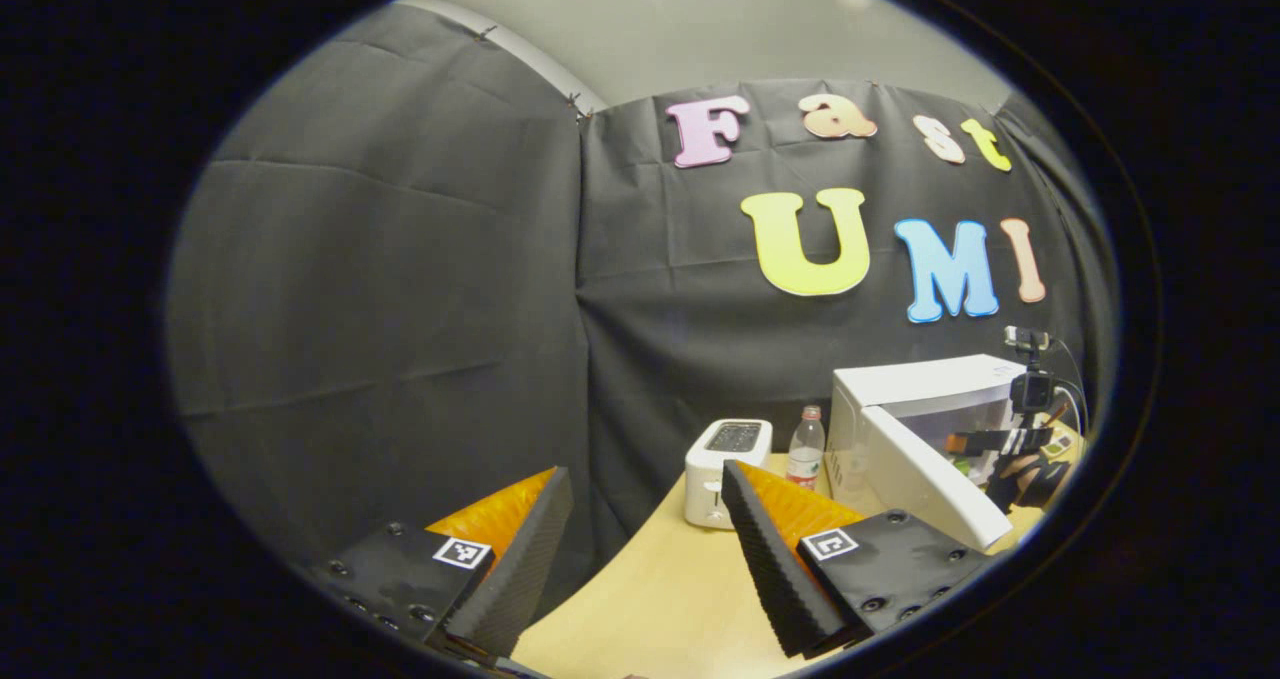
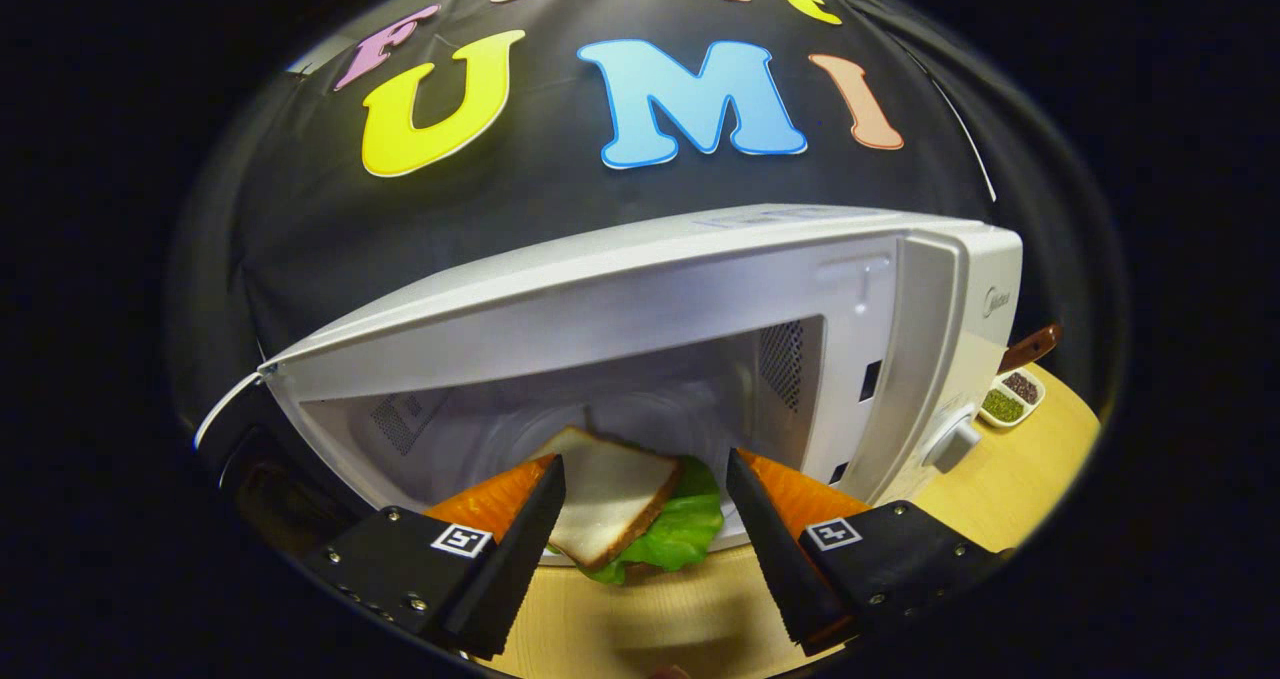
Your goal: Open the microwave oven with the left hand, put the food in, and close the microwave oven.
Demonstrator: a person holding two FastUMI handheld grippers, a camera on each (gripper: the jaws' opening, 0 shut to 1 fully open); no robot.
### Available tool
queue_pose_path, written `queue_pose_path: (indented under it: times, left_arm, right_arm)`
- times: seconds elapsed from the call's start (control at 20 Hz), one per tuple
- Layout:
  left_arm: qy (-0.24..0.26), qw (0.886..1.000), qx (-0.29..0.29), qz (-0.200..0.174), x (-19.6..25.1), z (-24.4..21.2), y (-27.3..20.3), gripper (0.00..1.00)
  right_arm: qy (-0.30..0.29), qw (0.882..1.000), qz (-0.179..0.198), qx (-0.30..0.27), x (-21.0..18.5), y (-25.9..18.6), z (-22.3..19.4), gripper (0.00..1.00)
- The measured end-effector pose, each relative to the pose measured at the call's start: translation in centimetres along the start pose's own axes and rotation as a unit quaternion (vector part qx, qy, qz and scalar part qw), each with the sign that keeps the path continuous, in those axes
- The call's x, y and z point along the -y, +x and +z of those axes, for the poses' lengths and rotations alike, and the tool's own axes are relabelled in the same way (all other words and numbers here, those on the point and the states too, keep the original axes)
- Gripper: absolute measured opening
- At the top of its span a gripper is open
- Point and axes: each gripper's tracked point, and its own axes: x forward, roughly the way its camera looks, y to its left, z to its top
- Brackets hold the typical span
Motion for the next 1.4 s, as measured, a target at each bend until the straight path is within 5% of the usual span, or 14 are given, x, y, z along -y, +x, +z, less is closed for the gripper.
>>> queue_pose_path:
  times: [0.7,0.8,1.0,1.2,1.25,1.4]
  left_arm:
    - [-0.015,0.999,-0.036,-0.021,6.6,-6.7,-1.2,0.97]
    - [-0.017,0.998,-0.048,-0.03,7.8,-8.3,-1.4,0.82]
    - [-0.032,0.995,-0.076,-0.054,10.1,-10.4,-1.9,0.28]
    - [-0.025,0.996,-0.077,-0.041,10.7,-10.9,-2.8,0.24]
    - [-0.026,0.995,-0.084,-0.047,11.7,-11.4,-3.6,0.12]
    - [-0.026,0.994,-0.09,-0.064,14.1,-12.1,-4.5,0.03]
  right_arm:
    - [-0.038,0.993,0.075,0.083,3.4,-14.9,8.4,0.98]
    - [-0.042,0.992,0.077,0.088,4.3,-16.5,8.7,0.98]
    - [-0.036,0.992,0.091,0.083,5.7,-18.7,8.7,0.98]
    - [-0.036,0.992,0.097,0.078,7.6,-20.6,8.7,0.98]
    - [-0.039,0.991,0.097,0.079,8.1,-21.1,8.8,0.98]
    - [-0.047,0.99,0.096,0.087,10.0,-22.8,9.3,0.98]
